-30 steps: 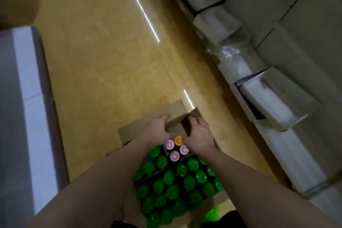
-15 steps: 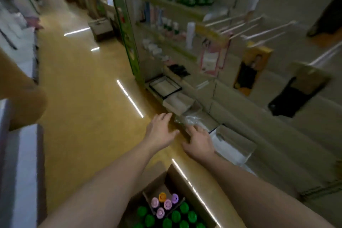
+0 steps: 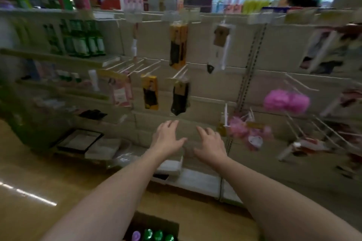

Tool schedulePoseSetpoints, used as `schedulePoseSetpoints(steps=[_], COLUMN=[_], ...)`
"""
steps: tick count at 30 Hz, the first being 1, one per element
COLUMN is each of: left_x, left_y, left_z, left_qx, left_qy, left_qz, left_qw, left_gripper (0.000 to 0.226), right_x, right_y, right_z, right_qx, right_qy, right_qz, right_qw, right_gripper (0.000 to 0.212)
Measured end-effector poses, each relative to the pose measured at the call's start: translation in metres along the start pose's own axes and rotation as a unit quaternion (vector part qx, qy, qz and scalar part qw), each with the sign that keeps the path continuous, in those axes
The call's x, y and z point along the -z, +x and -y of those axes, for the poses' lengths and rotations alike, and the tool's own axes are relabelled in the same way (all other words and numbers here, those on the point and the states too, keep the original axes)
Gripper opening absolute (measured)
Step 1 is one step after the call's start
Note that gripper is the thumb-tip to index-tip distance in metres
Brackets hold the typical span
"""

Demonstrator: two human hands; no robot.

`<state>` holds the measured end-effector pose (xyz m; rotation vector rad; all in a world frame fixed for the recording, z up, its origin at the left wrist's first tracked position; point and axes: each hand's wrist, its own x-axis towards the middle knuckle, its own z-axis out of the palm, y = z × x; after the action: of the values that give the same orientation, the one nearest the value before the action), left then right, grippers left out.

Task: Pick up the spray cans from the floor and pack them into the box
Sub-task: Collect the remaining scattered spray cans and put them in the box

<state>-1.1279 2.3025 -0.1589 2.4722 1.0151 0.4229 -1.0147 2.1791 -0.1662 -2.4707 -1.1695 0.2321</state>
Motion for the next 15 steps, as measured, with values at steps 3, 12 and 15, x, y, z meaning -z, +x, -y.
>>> schedulePoseSetpoints(steps=[3, 12, 15], left_x=[-0.026, -0.148, -0.195], left_y=[-0.002, -0.013, -0.018], left_z=[-0.07, -0.259, -0.31], left_qx=[-0.054, -0.21, -0.21], left_qy=[0.005, -0.005, -0.01], left_qz=[0.026, 0.118, 0.146], left_qw=[0.998, 0.971, 0.967], left_gripper=[0.076, 0.076, 0.079], right_x=[0.038, 0.126, 0.146], right_y=[-0.03, -0.102, -0.118], right_z=[-0.06, -0.251, -0.321], right_qx=[-0.056, -0.205, -0.241], right_qy=[-0.01, 0.004, 0.003], right_qz=[-0.034, -0.099, -0.099], right_qw=[0.998, 0.974, 0.966], right_gripper=[0.081, 0.068, 0.067])
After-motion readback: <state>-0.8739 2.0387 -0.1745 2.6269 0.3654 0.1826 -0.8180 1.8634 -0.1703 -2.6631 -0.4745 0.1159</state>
